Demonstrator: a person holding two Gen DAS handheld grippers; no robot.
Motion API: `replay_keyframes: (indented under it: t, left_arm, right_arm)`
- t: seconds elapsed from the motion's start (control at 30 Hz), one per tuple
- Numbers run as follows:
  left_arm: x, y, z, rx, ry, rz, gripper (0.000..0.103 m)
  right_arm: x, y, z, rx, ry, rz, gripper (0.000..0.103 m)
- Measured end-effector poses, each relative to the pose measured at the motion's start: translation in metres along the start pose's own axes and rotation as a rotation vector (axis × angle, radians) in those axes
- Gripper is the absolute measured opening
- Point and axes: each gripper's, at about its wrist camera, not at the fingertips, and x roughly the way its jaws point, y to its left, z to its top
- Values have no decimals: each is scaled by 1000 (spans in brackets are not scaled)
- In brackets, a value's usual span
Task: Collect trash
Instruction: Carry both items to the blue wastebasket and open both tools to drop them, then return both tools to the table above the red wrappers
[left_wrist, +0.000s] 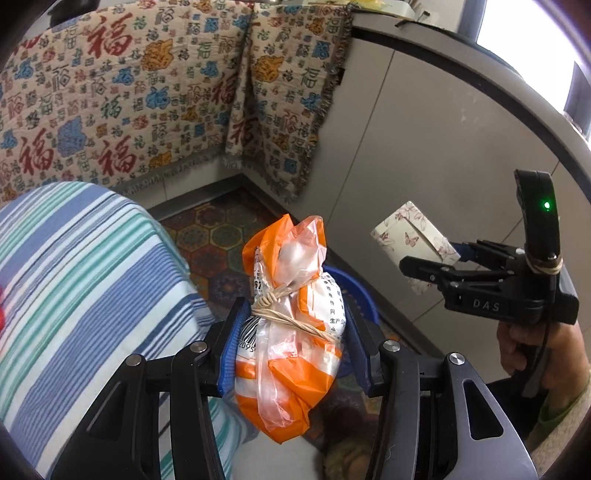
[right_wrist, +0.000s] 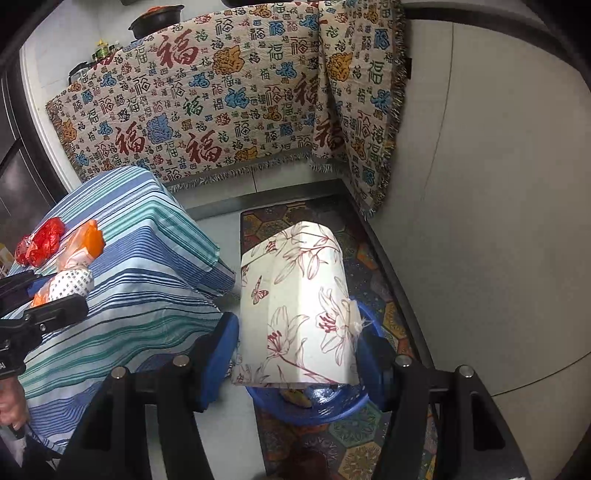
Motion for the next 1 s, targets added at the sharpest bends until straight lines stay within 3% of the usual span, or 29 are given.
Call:
replay_keyframes:
  t: [0.43,0.87,1.0]
  left_arm:
    - [89,-27,24,-19,86,-57,51]
    - [132,-32,31,-20,133,-68,51]
    - [148,-34,23,-15,167,-70,59]
  right_arm:
    - [33,-68,-22,62,41,14,63]
    - [62,-72,-19,58,96,14,55]
    - [56,-74,-17,69,72,-34,55]
